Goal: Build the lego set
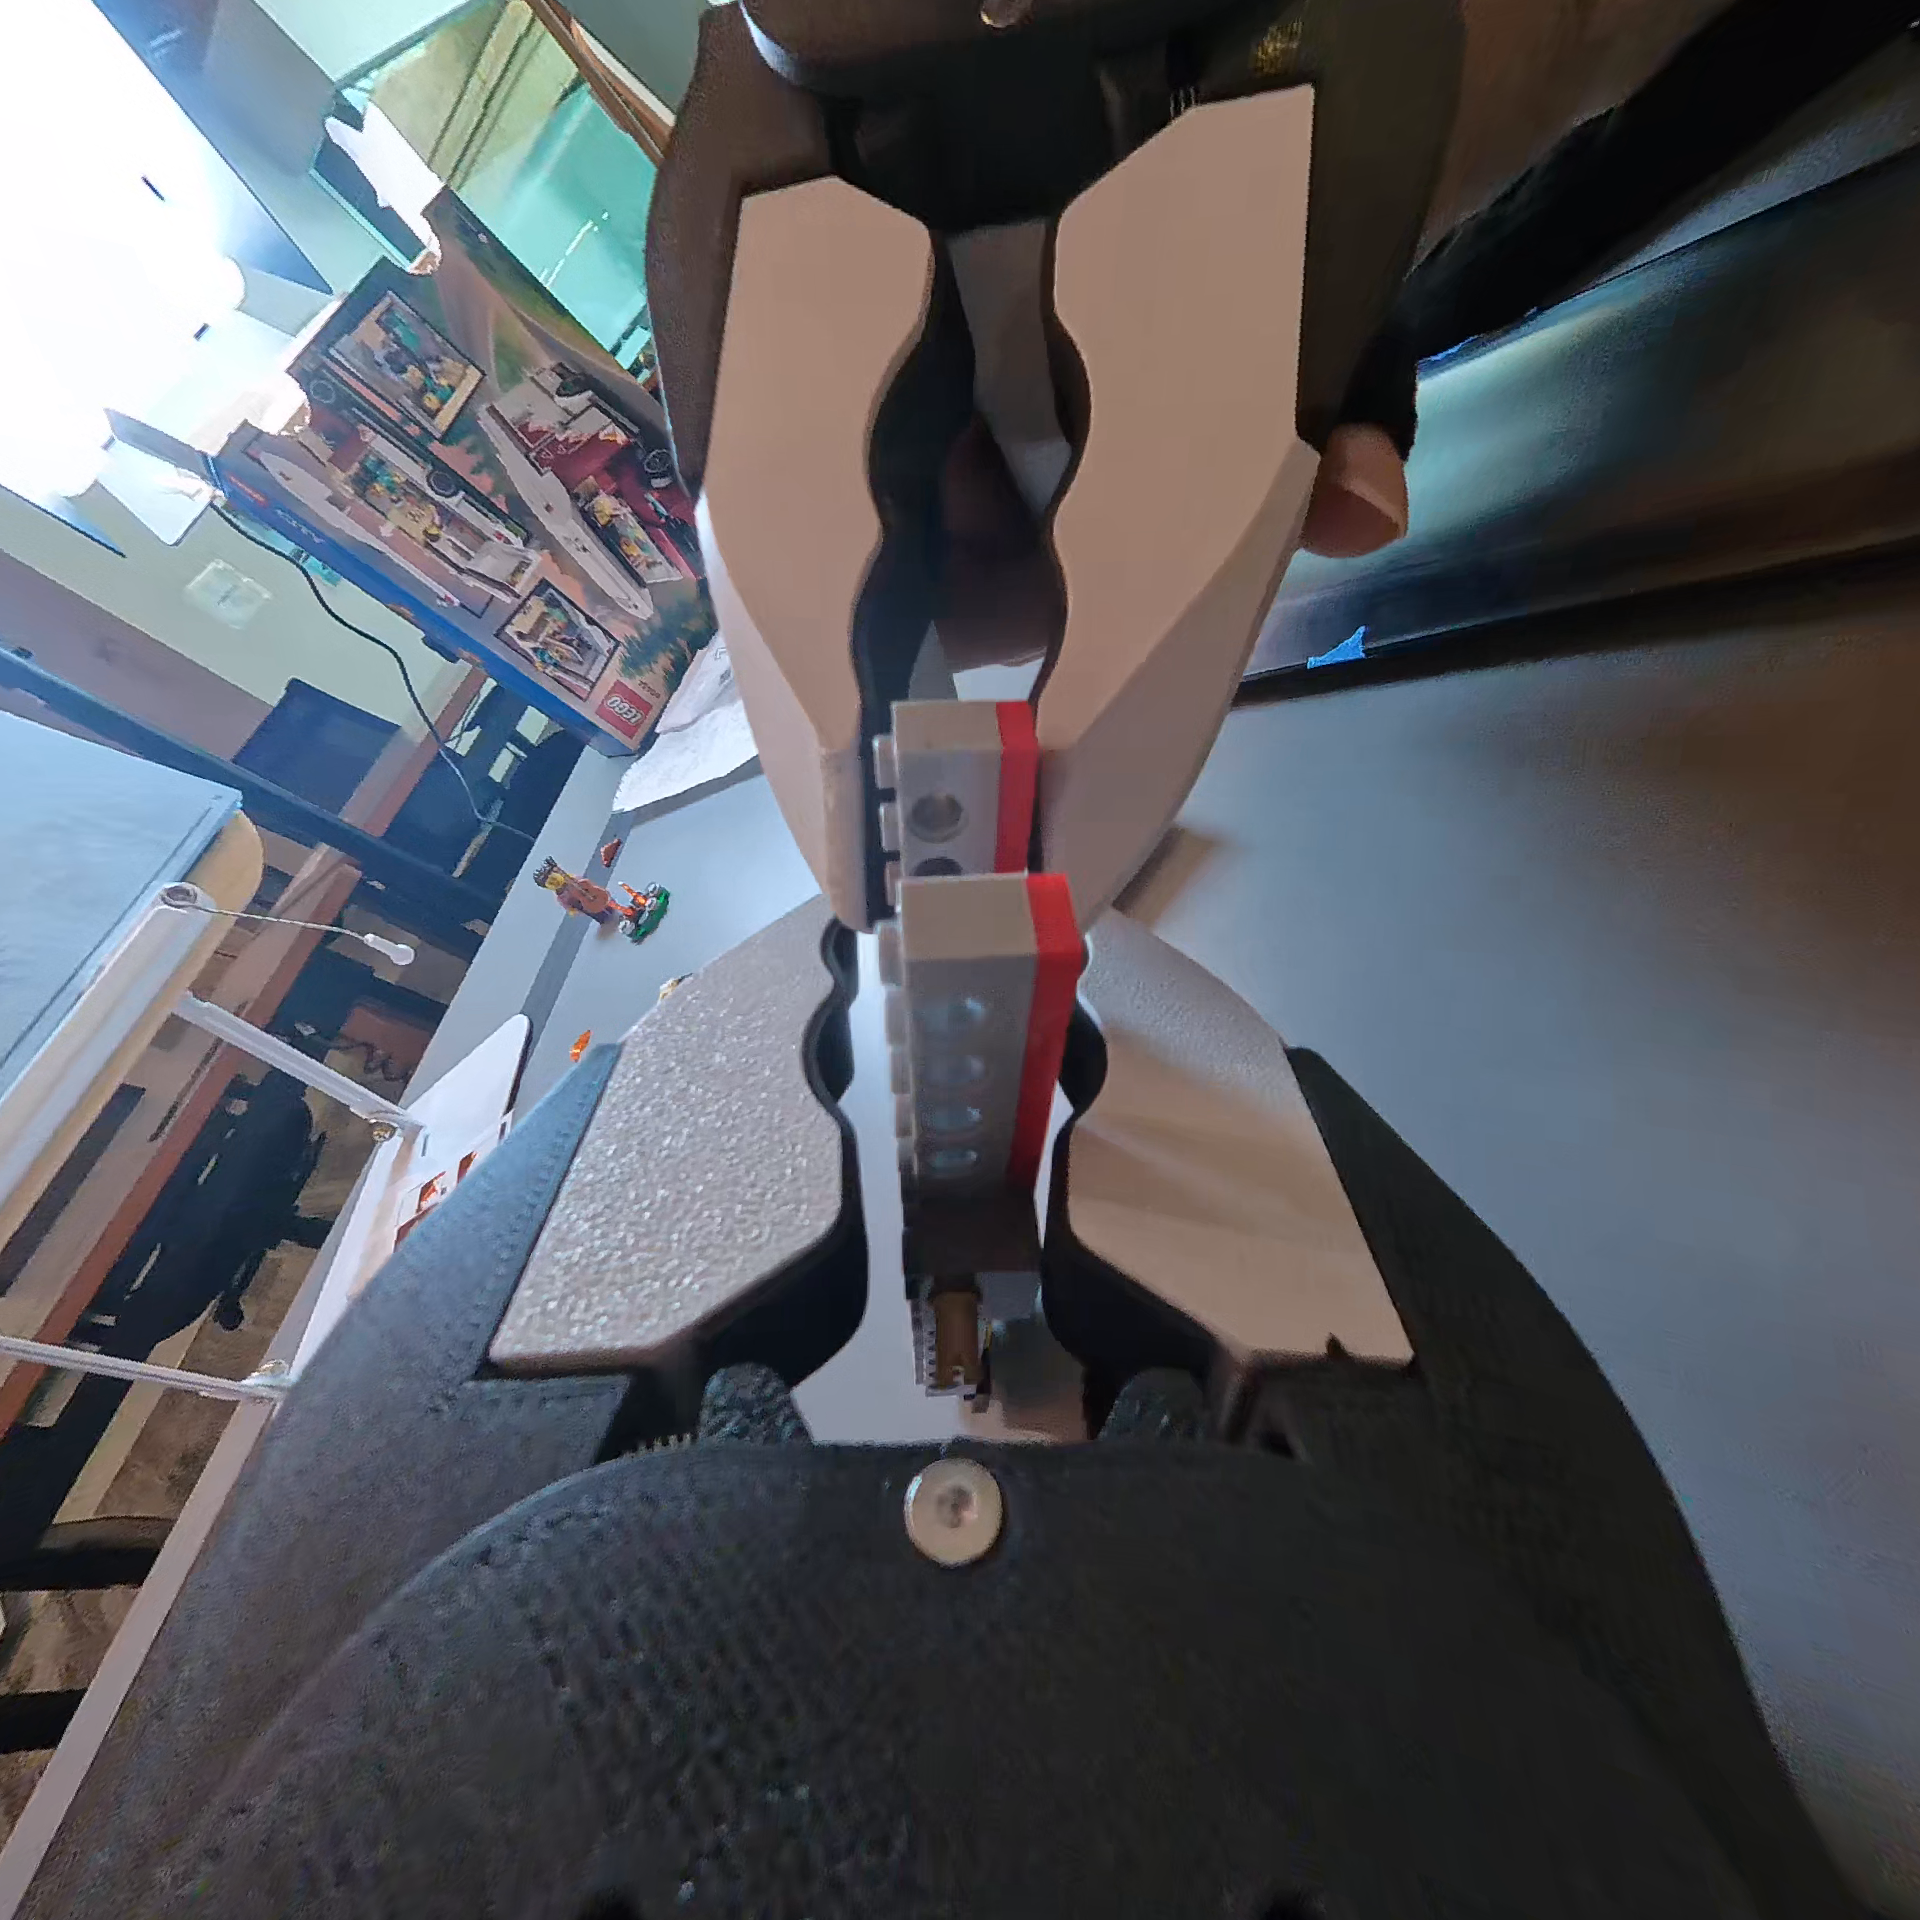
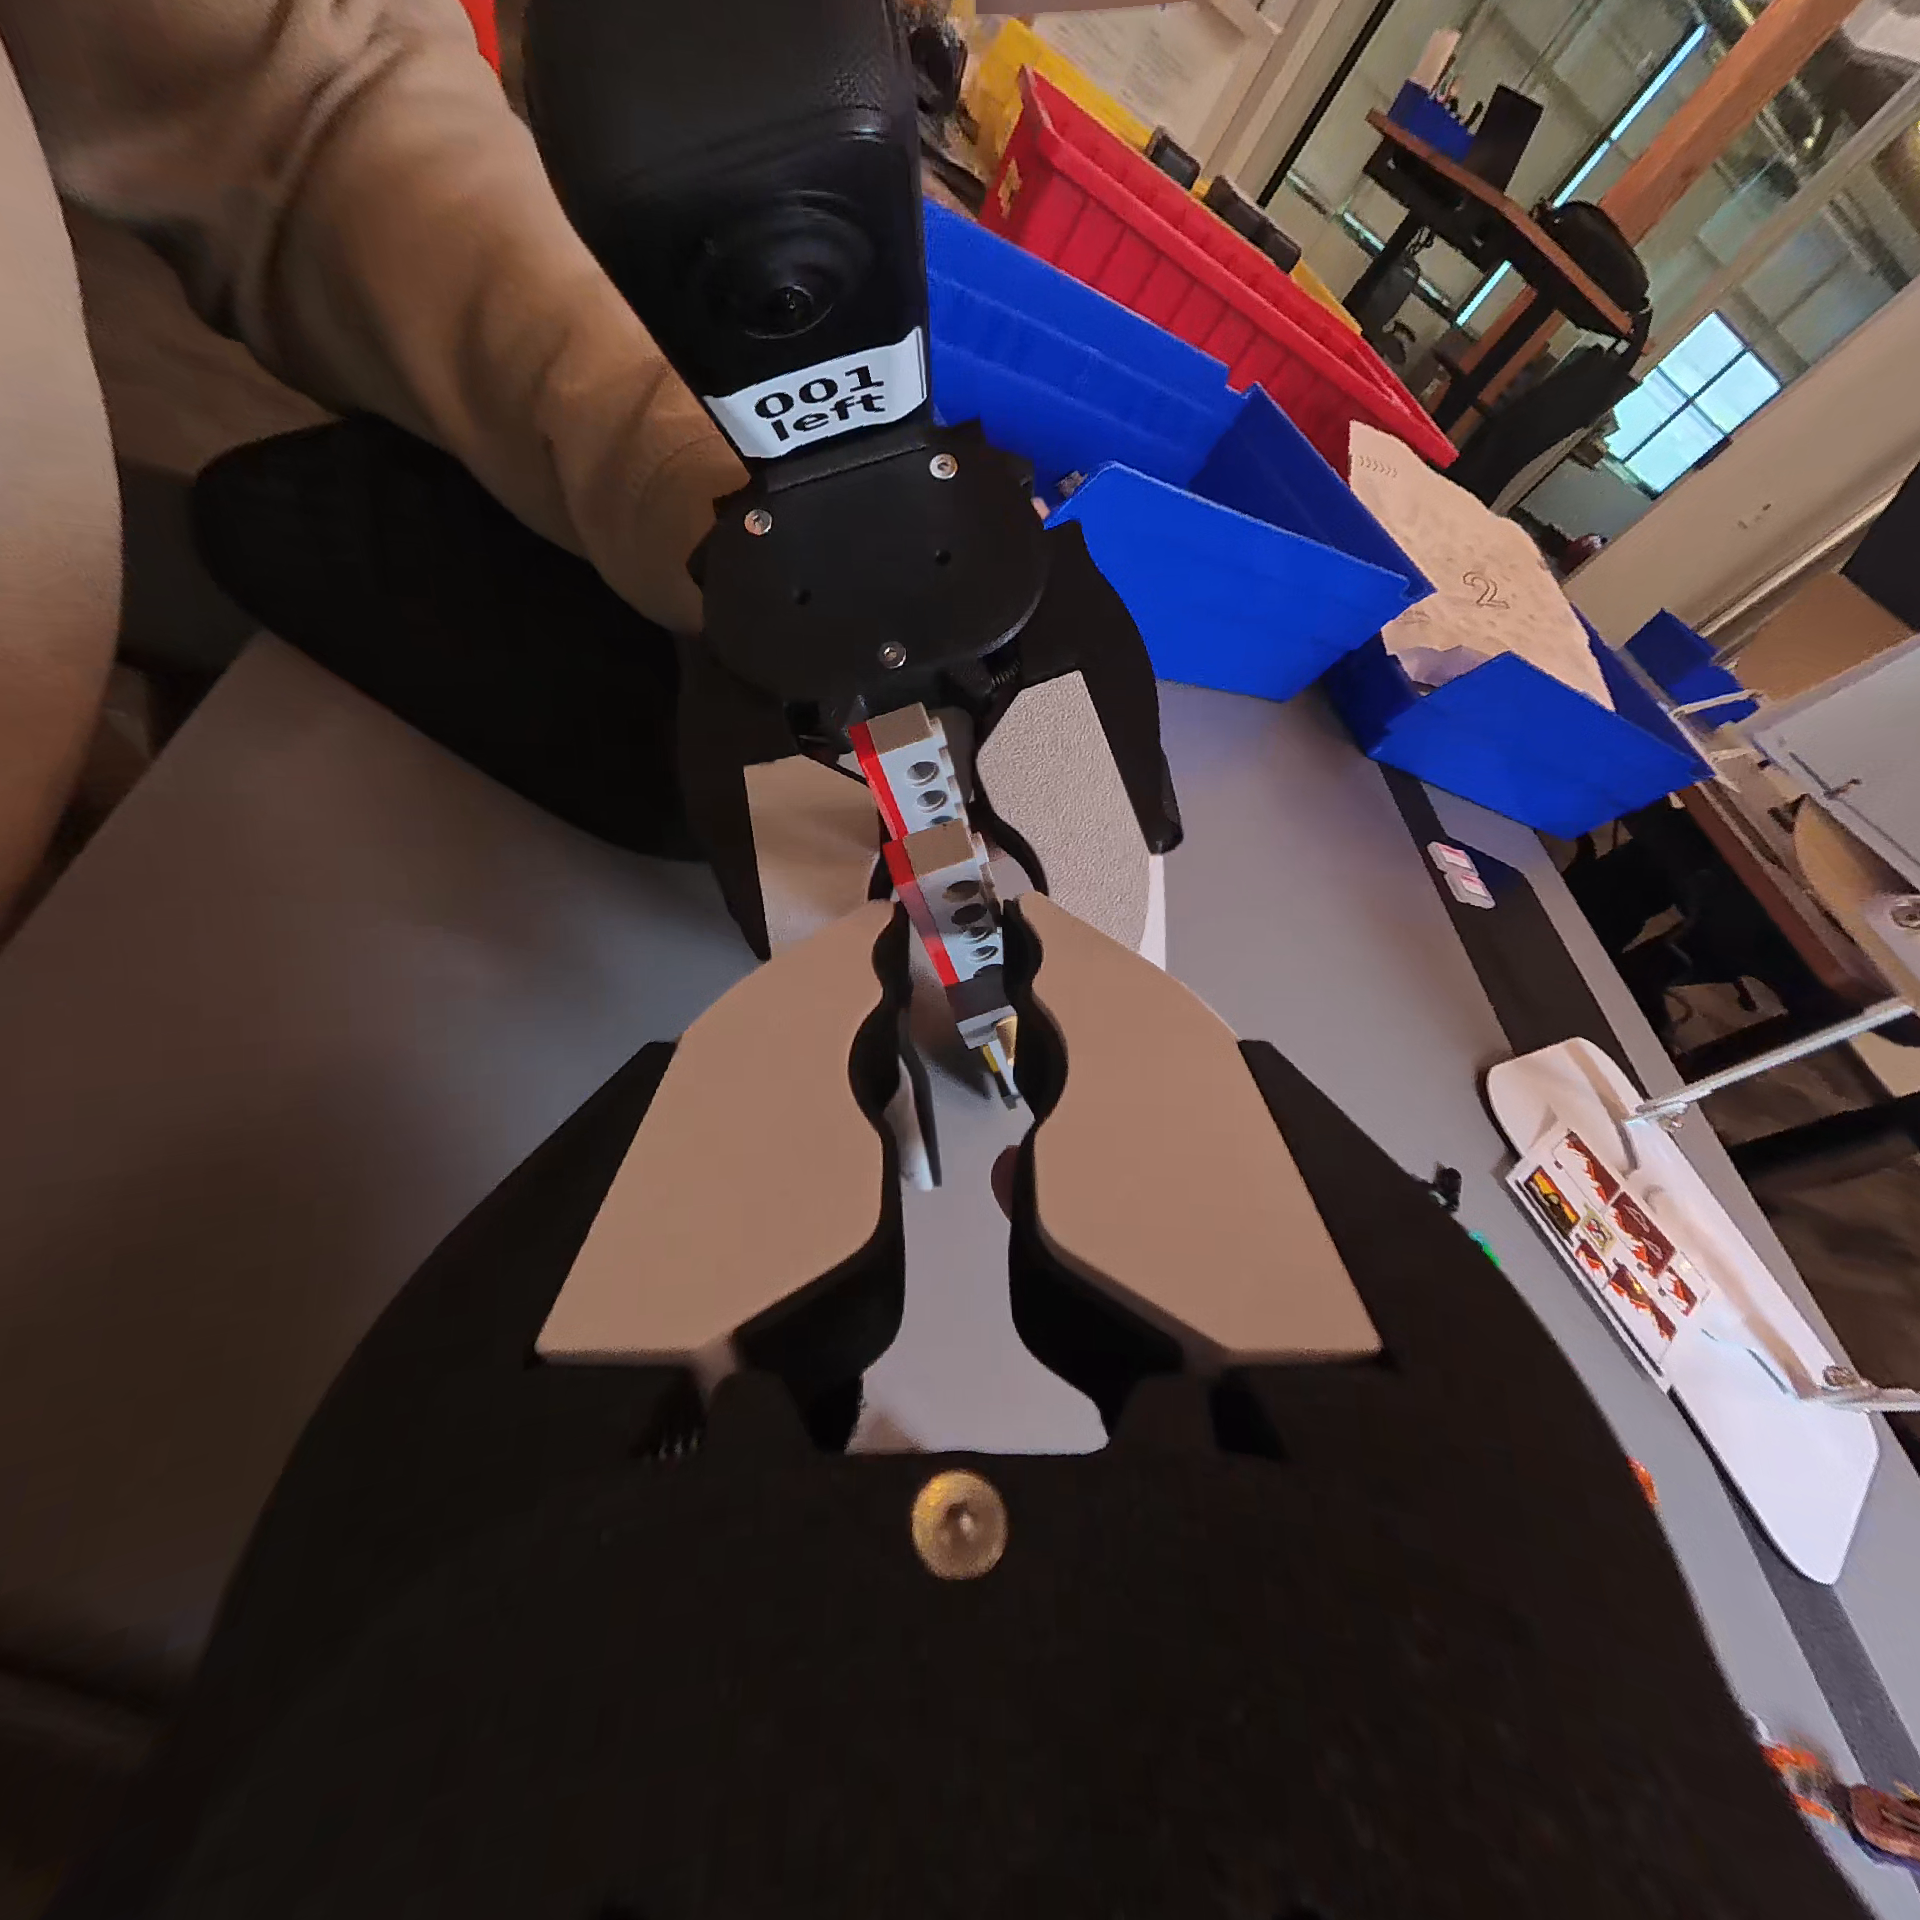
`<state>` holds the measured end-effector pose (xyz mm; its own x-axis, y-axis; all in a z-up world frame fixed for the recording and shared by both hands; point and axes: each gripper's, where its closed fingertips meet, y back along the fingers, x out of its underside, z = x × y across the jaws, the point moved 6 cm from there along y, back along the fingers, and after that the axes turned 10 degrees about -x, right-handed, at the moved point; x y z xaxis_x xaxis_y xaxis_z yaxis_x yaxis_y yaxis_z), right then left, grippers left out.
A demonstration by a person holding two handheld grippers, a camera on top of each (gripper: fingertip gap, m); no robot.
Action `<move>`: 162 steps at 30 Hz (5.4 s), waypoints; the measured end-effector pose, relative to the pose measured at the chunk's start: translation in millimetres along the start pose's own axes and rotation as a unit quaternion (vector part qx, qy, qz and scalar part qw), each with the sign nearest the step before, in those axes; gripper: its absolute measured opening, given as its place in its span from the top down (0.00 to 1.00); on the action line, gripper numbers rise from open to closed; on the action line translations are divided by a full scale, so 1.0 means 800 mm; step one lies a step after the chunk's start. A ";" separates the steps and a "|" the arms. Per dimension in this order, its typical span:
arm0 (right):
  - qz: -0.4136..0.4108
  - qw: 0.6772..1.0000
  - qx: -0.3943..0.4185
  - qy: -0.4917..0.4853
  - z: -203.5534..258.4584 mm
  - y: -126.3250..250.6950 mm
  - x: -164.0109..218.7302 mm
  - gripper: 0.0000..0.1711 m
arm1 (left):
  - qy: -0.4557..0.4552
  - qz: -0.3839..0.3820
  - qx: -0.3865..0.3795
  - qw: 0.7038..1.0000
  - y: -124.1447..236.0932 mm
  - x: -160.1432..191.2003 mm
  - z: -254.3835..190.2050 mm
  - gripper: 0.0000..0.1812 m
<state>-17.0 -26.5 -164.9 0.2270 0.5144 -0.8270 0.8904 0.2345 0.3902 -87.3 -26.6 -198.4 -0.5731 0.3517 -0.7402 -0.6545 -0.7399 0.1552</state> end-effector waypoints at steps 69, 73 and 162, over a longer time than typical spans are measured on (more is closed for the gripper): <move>0.084 0.826 -0.236 -0.505 -0.020 0.011 0.010 0.79 | -0.062 -0.015 -0.001 0.998 0.007 -0.009 -0.006 0.76; 0.076 0.823 -0.235 -0.511 -0.020 0.013 0.010 0.79 | -0.050 -0.028 0.015 0.998 0.011 -0.014 -0.006 0.76; 0.073 0.992 0.067 0.074 0.006 0.015 0.011 0.87 | 0.029 -0.038 0.034 0.998 0.014 -0.013 0.005 0.76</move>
<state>-2.5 -23.0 -169.6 0.3047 0.6529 -0.6934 0.8991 0.0430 0.4356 -90.4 -36.1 -186.6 -0.4919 0.3697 -0.7883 -0.7285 -0.6705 0.1401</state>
